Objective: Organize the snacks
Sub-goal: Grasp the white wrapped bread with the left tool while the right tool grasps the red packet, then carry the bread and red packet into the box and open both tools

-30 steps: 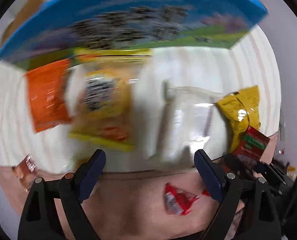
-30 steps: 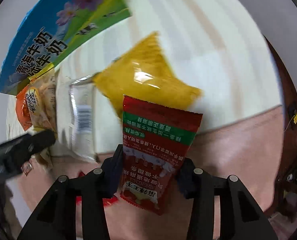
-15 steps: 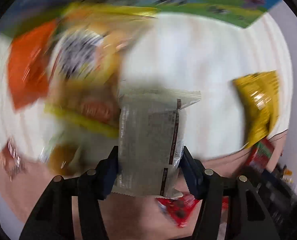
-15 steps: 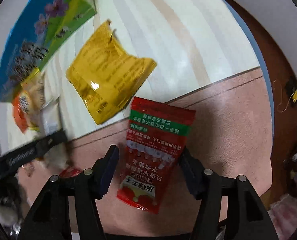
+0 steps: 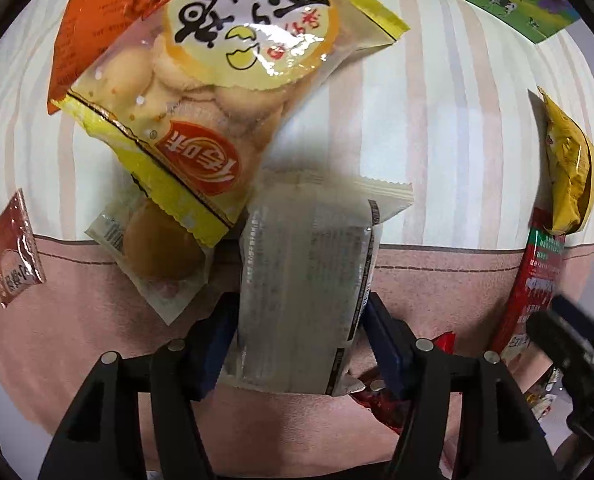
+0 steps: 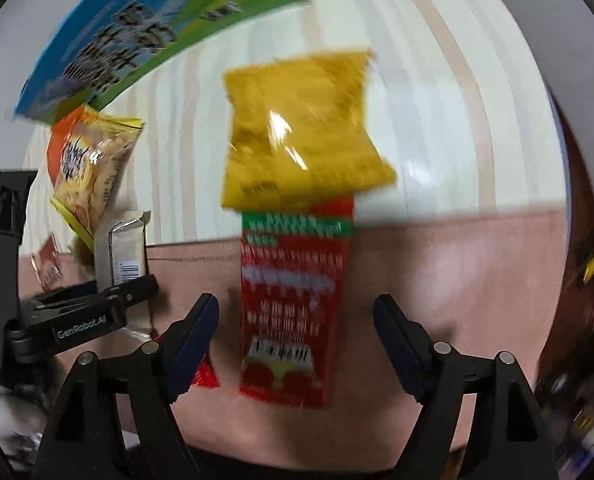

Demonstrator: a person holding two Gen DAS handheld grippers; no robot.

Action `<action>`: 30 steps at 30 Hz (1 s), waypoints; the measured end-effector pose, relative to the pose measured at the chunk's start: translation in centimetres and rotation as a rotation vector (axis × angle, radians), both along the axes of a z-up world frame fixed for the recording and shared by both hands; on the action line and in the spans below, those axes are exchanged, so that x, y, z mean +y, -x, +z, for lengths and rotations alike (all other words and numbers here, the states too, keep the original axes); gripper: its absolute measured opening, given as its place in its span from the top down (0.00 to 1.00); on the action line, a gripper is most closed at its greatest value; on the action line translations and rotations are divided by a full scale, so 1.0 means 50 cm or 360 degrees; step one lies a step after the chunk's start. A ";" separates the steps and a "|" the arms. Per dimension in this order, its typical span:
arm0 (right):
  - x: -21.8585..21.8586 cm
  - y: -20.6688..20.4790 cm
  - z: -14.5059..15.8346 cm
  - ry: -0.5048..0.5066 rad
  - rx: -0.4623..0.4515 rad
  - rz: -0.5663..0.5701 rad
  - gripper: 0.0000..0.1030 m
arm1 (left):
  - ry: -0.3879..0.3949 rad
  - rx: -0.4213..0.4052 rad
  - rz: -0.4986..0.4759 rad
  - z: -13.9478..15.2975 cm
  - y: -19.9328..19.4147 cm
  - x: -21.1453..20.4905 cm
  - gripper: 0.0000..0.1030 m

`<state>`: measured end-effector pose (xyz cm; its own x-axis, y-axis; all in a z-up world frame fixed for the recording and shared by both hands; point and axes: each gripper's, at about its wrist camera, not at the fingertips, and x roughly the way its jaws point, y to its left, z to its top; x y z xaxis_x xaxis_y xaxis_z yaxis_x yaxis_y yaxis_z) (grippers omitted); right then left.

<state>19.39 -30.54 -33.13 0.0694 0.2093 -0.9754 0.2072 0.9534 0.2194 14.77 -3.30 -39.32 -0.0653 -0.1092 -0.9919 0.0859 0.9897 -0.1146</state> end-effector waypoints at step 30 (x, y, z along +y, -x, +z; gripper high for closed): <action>0.033 0.092 0.093 -0.0075 -0.0066 0.0103 0.56 | 0.0236 0.0148 0.0049 0.042 -0.019 0.112 0.47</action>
